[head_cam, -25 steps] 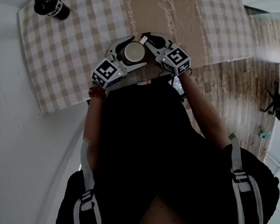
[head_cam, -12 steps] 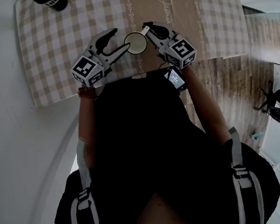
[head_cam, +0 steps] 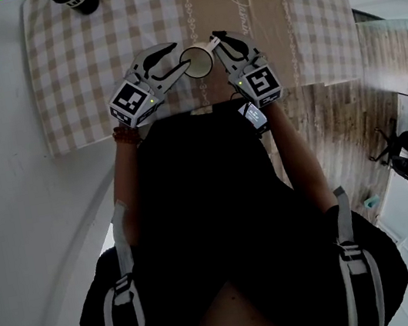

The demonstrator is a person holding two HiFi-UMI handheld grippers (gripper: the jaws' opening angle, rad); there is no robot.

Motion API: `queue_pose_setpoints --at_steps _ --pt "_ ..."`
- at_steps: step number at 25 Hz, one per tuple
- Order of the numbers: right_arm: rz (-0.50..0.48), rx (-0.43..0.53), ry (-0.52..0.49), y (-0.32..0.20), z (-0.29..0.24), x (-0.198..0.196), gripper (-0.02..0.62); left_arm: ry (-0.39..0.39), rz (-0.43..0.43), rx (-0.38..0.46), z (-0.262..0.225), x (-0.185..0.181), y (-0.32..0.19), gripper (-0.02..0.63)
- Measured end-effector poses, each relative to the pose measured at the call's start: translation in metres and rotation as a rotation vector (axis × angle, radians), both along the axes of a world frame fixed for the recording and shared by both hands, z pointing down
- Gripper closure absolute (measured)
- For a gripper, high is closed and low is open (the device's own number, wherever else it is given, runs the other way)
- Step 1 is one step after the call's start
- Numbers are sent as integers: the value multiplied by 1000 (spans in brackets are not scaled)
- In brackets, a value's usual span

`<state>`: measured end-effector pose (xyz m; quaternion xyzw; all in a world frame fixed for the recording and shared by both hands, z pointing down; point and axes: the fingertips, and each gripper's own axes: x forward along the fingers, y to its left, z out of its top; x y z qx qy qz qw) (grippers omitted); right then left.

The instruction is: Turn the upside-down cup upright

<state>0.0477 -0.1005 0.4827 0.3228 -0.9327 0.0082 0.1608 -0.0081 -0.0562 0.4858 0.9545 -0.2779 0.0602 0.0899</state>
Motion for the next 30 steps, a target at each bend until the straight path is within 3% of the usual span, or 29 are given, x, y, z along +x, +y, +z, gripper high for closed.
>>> queue_pose_setpoints --at_steps 4,15,30 --pt "-2 61 75 5 4 -5 561 -89 35 13 12 11 8 438" --pt "-116 245 239 26 -1 -36 561 -168 -28 -1 26 8 -5 519" --pt "-150 350 285 34 -9 -49 552 -259 -56 44 30 10 -12 554"
